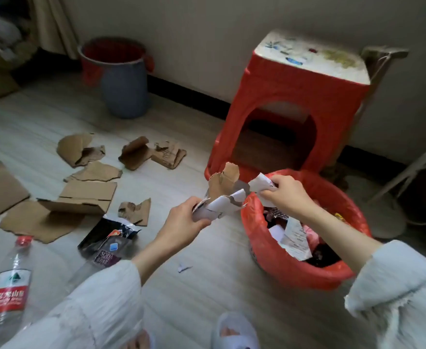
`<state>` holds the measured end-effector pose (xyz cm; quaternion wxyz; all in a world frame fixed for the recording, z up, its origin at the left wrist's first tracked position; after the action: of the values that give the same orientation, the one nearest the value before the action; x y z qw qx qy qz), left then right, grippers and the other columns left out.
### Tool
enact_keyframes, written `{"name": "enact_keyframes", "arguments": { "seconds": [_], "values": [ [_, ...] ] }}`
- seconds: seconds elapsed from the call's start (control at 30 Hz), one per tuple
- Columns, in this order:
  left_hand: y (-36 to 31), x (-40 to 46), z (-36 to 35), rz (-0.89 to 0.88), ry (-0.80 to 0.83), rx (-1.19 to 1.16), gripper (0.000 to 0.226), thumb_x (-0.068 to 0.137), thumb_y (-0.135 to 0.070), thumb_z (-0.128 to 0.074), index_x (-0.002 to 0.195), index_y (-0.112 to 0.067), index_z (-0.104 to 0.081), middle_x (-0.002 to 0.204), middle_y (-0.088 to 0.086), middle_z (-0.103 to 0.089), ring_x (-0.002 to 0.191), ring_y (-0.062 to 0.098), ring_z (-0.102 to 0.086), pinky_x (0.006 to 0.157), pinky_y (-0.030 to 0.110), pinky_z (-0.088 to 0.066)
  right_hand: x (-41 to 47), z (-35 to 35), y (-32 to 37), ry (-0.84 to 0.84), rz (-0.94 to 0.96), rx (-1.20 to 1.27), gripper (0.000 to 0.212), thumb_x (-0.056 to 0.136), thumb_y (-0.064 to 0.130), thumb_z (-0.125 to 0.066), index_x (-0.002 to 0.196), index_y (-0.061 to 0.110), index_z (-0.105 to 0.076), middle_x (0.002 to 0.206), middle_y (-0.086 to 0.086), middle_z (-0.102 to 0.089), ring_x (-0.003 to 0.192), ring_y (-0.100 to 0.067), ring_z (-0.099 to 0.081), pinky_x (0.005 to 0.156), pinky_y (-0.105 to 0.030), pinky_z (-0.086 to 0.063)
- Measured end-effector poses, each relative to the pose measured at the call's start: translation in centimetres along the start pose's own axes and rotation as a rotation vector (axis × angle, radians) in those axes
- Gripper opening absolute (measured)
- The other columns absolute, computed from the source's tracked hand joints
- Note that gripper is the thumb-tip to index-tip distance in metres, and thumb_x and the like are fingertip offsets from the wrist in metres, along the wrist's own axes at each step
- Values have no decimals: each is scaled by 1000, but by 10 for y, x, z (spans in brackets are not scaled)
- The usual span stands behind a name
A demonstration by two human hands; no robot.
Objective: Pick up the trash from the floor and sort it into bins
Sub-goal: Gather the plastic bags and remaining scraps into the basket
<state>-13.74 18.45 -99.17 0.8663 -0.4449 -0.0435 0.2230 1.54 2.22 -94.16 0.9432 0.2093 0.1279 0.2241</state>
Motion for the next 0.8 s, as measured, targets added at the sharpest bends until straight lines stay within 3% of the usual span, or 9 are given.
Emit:
{"name": "enact_keyframes", "arguments": {
  "seconds": [0.1,0.23,0.3,0.33,0.4,0.47,0.53,0.67,0.8],
  "values": [
    [-50,12,-13,-124,81,47,24,80,-15,-66,102,-15,-59,88,-3,-60,80,14,-53,57,9,-37,-9,27,-49,-46,-167,135,16,81,17,-59,88,4,-63,88,-16,-65,87,-36,-60,72,-40,-48],
    [-90,29,-45,-181,175,85,16,79,-13,-64,91,-14,-55,82,-2,-57,78,16,-52,53,14,-36,-15,43,-95,-92,-309,340,16,81,11,-59,91,-1,-64,84,-15,-64,71,-28,-59,56,-31,-46],
    [-103,39,-65,-180,198,99,18,79,-12,-64,94,-10,-55,84,0,-56,79,18,-52,51,18,-33,-16,42,-111,-84,-341,369,17,83,15,-60,92,1,-64,84,-13,-63,71,-23,-56,57,-31,-47],
    [-107,44,-76,-169,208,96,20,78,-12,-64,96,-9,-55,87,0,-57,80,18,-53,52,20,-35,-16,38,-120,-69,-356,373,19,83,18,-61,96,4,-64,91,-14,-65,76,-24,-58,62,-35,-50],
    [-111,52,-99,-136,229,83,26,76,-14,-66,99,-9,-56,93,2,-61,87,19,-57,61,24,-43,-15,26,-136,-15,-377,265,41,84,19,-62,123,9,-57,120,-15,-61,102,-31,-60,87,-42,-51],
    [-113,55,-124,-114,263,82,28,75,-18,-69,96,-10,-52,87,0,-59,85,19,-55,64,28,-43,-13,19,-145,22,-356,109,58,87,17,-56,142,12,-36,143,-12,-44,128,-32,-46,106,-39,-38],
    [-114,54,-143,-100,301,54,35,74,-21,-72,95,-12,-46,82,-5,-52,80,16,-50,58,26,-38,-11,20,-150,-15,-350,100,58,89,9,-46,145,12,-31,149,-11,-36,135,-29,-36,110,-34,-30],
    [-106,55,-158,-214,284,150,59,78,-18,-70,128,-13,-37,119,5,-48,110,22,-49,87,31,-42,-5,21,-148,-79,-268,76,47,92,9,-41,139,11,-43,145,-10,-42,135,-26,-37,110,-31,-28],
    [-99,48,-150,-422,168,358,66,82,-11,-62,139,-13,-30,138,6,-34,130,23,-32,101,28,-32,-16,-7,-127,54,-10,-81,33,94,14,-41,124,7,-52,132,-11,-49,128,-27,-40,106,-35,-32]
  ]
}}
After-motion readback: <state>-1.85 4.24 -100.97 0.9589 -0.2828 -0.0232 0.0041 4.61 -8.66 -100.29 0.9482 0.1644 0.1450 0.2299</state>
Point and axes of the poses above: each hand's wrist, its own x-axis towards the middle knuckle, its own z-axis out of the back of the hand, y = z × x, the point moved 6 cm from there along x, towards the middle knuckle
